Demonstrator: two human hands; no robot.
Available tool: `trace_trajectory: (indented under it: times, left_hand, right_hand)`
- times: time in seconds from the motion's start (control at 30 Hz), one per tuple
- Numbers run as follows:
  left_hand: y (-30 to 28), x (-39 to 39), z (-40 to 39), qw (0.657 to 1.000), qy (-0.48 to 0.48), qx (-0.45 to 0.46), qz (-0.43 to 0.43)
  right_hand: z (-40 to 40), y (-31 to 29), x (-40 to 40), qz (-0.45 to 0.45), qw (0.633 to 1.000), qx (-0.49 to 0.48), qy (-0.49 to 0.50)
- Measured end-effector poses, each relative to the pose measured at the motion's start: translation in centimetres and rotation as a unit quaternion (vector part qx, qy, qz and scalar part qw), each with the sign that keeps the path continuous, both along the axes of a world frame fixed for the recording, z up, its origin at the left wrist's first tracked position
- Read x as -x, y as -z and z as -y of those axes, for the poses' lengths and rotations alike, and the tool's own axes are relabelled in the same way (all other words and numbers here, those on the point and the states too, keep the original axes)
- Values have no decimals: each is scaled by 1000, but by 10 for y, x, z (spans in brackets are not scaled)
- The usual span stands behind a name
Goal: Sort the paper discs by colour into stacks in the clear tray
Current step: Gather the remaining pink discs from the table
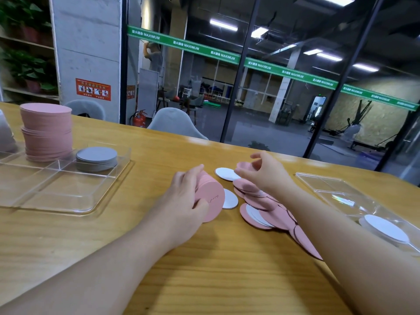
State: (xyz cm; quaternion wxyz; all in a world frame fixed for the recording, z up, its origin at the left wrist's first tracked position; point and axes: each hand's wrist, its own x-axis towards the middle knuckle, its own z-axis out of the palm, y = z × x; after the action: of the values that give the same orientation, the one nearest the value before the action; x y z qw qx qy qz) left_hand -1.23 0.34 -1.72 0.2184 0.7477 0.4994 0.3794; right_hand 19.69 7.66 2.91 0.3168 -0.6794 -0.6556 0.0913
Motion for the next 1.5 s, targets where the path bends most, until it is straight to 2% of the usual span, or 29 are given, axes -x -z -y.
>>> trace_trajectory:
  times: [0.1,0.17,0.3,0.43,0.67,0.8,0.87,1.0,1.07,1.2,1.37,1.5]
  left_hand:
    - [0,0,0,1000,0,0,4]
    - [0,-1,0,1000,-1,-2,3]
    - [2,-1,0,1000,-5,-6,0]
    - [3,2,-2,1000,0,0,11]
    - [4,2,-4,1000,2,-3,15]
    - [4,2,-5,1000,4,-3,18]
    - [5,2,-4,1000,4,-4,19]
    - [5,2,-5,1000,3,-5,18]
    - [4,2,-5,1000,7,2,22]
    - [3,3,-5,998,28,23,42]
    - [2,2,-3,997,30,33,55]
    - [4,-1,-2,1000,9,15,2]
  right_hand:
    - [18,-6,-1,-8,998,-55,-25]
    - [27,-8,-4,3,998,-54,-29]
    - [22,-1,-9,28,999,26,-2]
    - [9,6,-8,6,993,111,28]
    - [-4,8,1,86,983,160,38]
    - [-9,9,-1,74,989,121,46]
    - [-8,9,-4,63,995,69,46]
    - [19,4,-6,9,996,-83,-26]
    - [42,7,-3,10,989,-124,-75]
    - [74,19,7,69,972,-158,-161]
    - [76,33,25,127,951,-165,-227]
    - [69,42,40,139,940,-168,-261]
